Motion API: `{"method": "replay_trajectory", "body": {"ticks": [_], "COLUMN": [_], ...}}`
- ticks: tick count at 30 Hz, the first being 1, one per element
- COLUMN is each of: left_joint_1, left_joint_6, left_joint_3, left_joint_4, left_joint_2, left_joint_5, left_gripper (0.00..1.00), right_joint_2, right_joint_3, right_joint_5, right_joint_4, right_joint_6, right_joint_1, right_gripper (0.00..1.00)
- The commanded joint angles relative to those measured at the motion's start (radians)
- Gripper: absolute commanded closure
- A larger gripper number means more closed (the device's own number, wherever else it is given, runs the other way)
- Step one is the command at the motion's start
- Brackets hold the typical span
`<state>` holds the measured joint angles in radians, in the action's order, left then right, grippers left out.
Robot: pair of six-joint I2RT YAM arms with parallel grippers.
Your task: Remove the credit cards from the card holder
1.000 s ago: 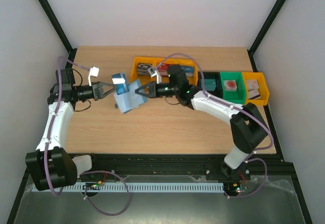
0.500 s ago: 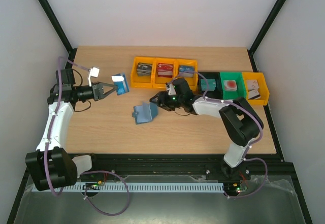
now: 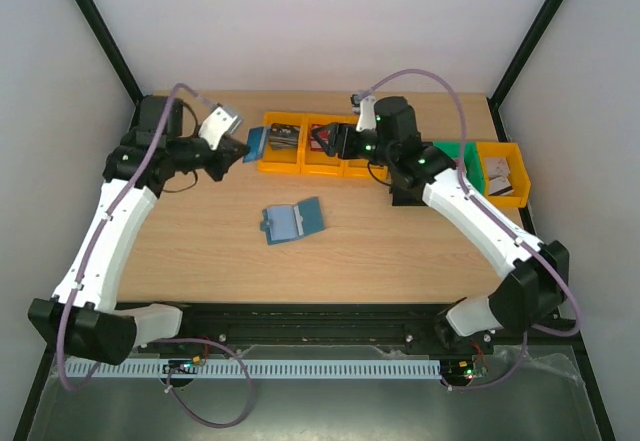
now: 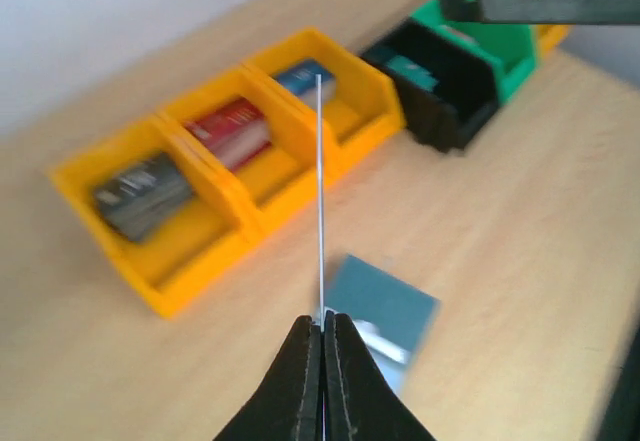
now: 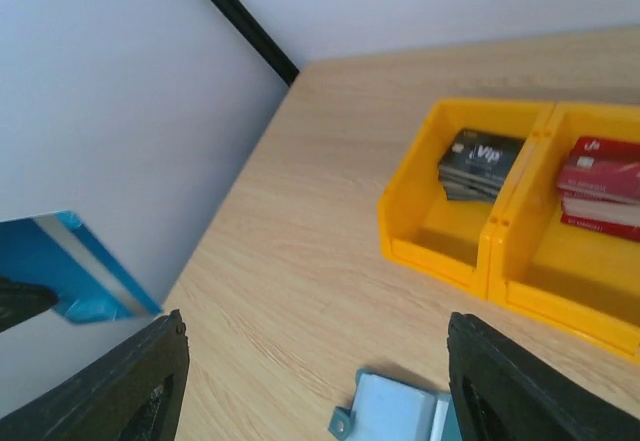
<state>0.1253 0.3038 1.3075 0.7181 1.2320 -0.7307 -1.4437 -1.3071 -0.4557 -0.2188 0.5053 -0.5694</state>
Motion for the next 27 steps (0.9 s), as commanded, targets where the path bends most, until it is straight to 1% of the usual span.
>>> {"method": "replay_trajectory", "body": {"ticks": [1,3,5,7,8,9,10,11,12,13,16,17,18,20,22,23,24,27], "left_joint_1": [0.172,0.275,0.379,0.469,0.508,0.534,0.549,0.555,0.558,0.562,0.588,0.598,0.609,0.636,0.666,0.68,0.718,0.753], "left_joint_6": [0.208,0.265,0.329,0.446,0.524,0.657,0.767,0.905,1.04,1.171,1.554,1.649,1.709,1.763,1.769,1.77,1.775,1.778], "left_joint_3": [0.159,0.18,0.17,0.133,0.088,0.047,-0.01,-0.078,-0.15,-0.223,-0.417,-0.459,-0.484,-0.496,-0.5,-0.505,-0.514,-0.502], "left_joint_4": [0.077,0.055,0.017,-0.034,-0.096,-0.175,-0.288,-0.428,-0.584,-0.74,-1.203,-1.314,-1.382,-1.436,-1.454,-1.458,-1.477,-1.48], "left_joint_2": [0.009,0.003,-0.008,-0.027,-0.04,-0.053,-0.074,-0.104,-0.141,-0.183,-0.253,-0.26,-0.257,-0.238,-0.219,-0.211,-0.194,-0.172], "left_joint_5": [0.615,0.816,1.022,1.217,1.321,1.422,1.509,1.556,1.567,1.546,1.445,1.409,1.392,1.402,1.423,1.433,1.45,1.478], "left_gripper": [0.98,0.98,0.98,0.98,0.98,0.98,0.98,0.98,0.98,0.98,0.98,0.98,0.98,0.98,0.98,0.98,0.98,0.98], "right_joint_2": [0.063,0.085,0.095,0.104,0.108,0.113,0.116,0.116,0.114,0.108,0.089,0.083,0.08,0.067,0.047,0.037,0.019,-0.009], "right_joint_3": [-0.032,-0.028,-0.026,-0.032,-0.038,-0.041,-0.043,-0.046,-0.046,-0.046,-0.048,-0.047,-0.043,-0.021,-0.025,-0.037,-0.055,-0.062], "right_joint_5": [0.002,-0.021,-0.043,-0.048,-0.037,-0.023,-0.016,-0.02,-0.045,-0.081,-0.219,-0.257,-0.279,-0.301,-0.303,-0.302,-0.299,-0.295], "right_joint_4": [-0.041,-0.004,0.034,0.043,0.045,0.05,0.062,0.077,0.104,0.137,0.244,0.279,0.304,0.364,0.378,0.374,0.416,0.45], "right_joint_6": [-0.008,0.04,0.095,0.124,0.126,0.126,0.126,0.125,0.125,0.148,0.198,0.203,0.201,0.202,0.199,0.203,0.219,0.246], "right_joint_1": [0.013,0.015,0.017,0.017,0.017,0.017,0.017,0.017,0.017,0.016,0.009,0.0,-0.011,-0.041,-0.057,-0.06,-0.07,-0.081], "right_gripper": [0.3,0.3,0.31,0.31,0.31,0.32,0.32,0.33,0.34,0.34,0.35,0.34,0.33,0.3,0.28,0.27,0.27,0.28]}}
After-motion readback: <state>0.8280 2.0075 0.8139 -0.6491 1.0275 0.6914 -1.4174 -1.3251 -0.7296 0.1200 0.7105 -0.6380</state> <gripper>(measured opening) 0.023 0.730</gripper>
